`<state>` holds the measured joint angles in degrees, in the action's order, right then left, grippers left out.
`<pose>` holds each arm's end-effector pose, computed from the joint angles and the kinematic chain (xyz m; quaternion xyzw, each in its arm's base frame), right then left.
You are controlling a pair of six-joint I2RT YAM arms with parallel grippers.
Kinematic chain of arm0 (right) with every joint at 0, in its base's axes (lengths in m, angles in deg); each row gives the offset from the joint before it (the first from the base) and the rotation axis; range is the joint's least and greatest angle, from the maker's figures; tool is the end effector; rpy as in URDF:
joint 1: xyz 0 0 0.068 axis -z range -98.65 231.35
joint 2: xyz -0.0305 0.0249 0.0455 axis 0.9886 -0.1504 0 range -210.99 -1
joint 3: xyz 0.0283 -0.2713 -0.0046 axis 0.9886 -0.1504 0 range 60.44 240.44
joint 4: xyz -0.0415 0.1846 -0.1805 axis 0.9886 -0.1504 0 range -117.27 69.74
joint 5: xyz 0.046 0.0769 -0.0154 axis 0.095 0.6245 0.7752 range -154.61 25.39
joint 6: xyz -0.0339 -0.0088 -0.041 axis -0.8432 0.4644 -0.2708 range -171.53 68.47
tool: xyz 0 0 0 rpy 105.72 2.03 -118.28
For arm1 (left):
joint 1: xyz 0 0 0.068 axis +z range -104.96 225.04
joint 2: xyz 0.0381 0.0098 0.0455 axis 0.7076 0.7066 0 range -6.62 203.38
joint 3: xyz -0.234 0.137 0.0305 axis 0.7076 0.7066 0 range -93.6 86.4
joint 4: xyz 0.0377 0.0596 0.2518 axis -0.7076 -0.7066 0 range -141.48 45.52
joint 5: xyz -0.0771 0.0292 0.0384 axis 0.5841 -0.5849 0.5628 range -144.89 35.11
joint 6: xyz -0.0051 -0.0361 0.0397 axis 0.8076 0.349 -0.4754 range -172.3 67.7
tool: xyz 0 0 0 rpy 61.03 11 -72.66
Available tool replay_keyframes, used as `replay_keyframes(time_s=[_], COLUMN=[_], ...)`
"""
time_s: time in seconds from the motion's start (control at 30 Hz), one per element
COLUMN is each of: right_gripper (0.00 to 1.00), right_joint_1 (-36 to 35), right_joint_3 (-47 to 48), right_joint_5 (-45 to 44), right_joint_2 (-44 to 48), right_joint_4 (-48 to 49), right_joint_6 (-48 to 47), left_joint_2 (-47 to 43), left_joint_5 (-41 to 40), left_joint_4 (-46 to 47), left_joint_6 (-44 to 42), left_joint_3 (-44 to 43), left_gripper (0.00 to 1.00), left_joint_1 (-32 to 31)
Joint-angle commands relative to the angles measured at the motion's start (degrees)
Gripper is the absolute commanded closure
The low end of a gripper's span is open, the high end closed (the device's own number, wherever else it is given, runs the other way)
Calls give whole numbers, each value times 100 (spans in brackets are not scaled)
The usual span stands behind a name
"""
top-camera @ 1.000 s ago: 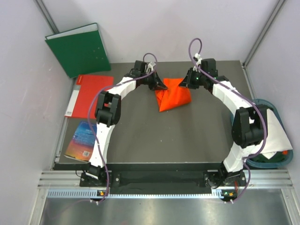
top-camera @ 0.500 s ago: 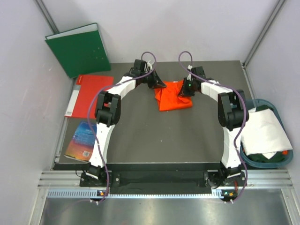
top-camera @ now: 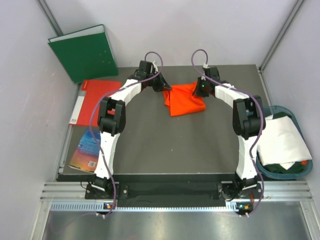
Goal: Fold and stack the t-shirts
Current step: Fold the tshirt
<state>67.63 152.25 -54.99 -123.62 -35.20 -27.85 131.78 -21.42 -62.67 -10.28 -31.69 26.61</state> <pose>0.4645 0.1196 0.1837 0.0487 0.9223 0.1940 0.3306 0.5149 -0.1923 0.1954 -0.0539 0.8699 -0.4335 0.2289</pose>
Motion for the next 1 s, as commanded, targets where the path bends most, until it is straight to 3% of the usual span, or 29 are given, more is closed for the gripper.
replay_keyframes(time_s=[0.0,0.2,0.27,0.4,0.47,0.5,0.53,0.57,0.6,0.97], right_gripper=[89,84,70,51,41,38,35,33,32,23], right_joint_1=[79,88,88,97,97,97,106,97,97,150], right_joint_3=[548,1180,1565,1972,2295,2393,2490,2465,2395,567], right_joint_5=[-233,-391,-523,-795,-927,-936,-945,-1102,-1147,-1297], right_joint_2=[117,-295,-472,-902,-1043,-1157,-1167,-1149,-1010,292], right_joint_4=[211,1,-279,-492,-745,-834,-913,-958,-932,-396], right_joint_6=[31,75,58,84,93,67,40,23,-21,-391], left_joint_2=[-684,-657,-622,-377,-350,-350,-367,-402,-489,-1176], left_joint_5=[-464,-702,-693,-509,-456,-491,-543,-570,-614,-421], left_joint_4=[10,-228,-237,-351,-395,-534,-605,-658,-720,-290], left_joint_6=[-238,-282,-265,-203,-194,-246,-290,-343,-431,-388], left_joint_3=[84,171,198,110,84,66,31,31,31,962], left_gripper=[100,100,100,100,68,28,14,6,1,1], left_joint_1=[95,139,139,139,139,139,139,139,139,139])
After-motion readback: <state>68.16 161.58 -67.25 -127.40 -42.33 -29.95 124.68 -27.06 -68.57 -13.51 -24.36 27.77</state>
